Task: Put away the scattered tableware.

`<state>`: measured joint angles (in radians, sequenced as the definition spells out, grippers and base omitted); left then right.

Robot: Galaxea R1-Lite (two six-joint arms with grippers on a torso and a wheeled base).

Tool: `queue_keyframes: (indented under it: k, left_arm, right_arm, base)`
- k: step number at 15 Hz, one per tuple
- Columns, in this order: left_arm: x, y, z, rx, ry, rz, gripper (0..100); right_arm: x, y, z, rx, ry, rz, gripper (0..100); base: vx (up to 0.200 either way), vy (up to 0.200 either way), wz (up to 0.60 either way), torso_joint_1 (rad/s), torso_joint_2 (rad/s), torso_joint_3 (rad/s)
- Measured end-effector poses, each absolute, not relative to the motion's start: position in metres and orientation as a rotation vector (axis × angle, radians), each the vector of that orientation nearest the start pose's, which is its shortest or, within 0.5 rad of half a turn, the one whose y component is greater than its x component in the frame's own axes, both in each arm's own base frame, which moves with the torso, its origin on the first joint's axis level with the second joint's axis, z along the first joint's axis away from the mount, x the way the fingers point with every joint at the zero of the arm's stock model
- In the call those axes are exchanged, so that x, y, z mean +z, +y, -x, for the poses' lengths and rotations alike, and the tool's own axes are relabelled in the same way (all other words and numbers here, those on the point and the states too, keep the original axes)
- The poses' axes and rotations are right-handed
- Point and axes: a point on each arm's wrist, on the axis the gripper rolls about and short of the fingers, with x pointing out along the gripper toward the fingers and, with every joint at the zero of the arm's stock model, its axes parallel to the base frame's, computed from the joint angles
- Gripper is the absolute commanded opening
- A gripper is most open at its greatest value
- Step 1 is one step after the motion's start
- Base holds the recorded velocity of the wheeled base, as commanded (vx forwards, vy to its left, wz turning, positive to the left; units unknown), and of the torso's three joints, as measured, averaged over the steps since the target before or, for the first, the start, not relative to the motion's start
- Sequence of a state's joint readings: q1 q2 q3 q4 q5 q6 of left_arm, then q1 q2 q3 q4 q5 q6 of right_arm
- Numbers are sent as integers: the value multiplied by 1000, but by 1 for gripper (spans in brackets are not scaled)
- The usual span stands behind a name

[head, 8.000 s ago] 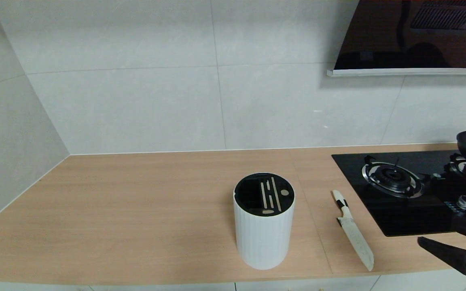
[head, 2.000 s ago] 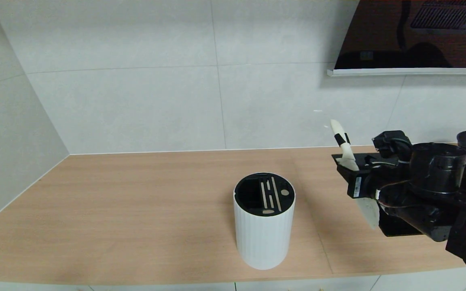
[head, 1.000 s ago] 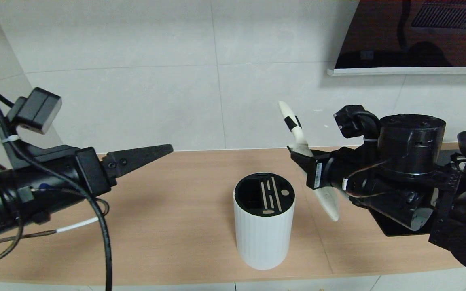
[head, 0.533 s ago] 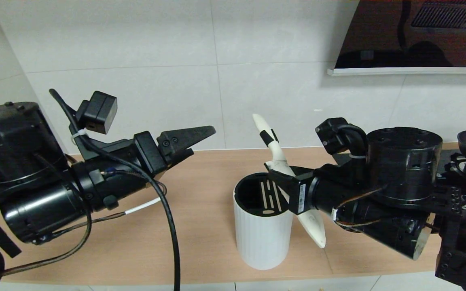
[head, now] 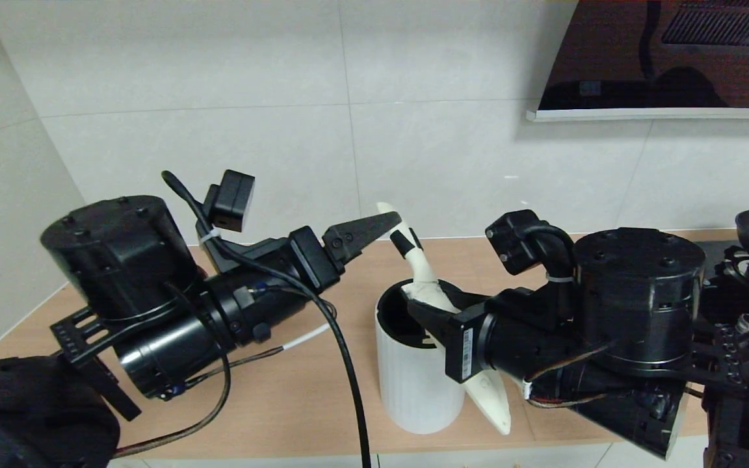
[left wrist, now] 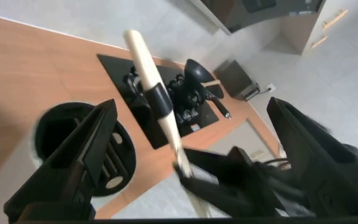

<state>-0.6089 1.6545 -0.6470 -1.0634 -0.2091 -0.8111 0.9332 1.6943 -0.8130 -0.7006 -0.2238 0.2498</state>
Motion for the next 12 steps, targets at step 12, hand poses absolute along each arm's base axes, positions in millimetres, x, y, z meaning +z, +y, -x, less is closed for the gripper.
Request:
queue_keyframes:
  k: [12]
  left_arm:
    - [170,-186,-245,-815,317,833,100]
  right_arm:
    - [187,253,-174,733,260,-124,0]
  base:
    - [0,0,0,0,0,0]
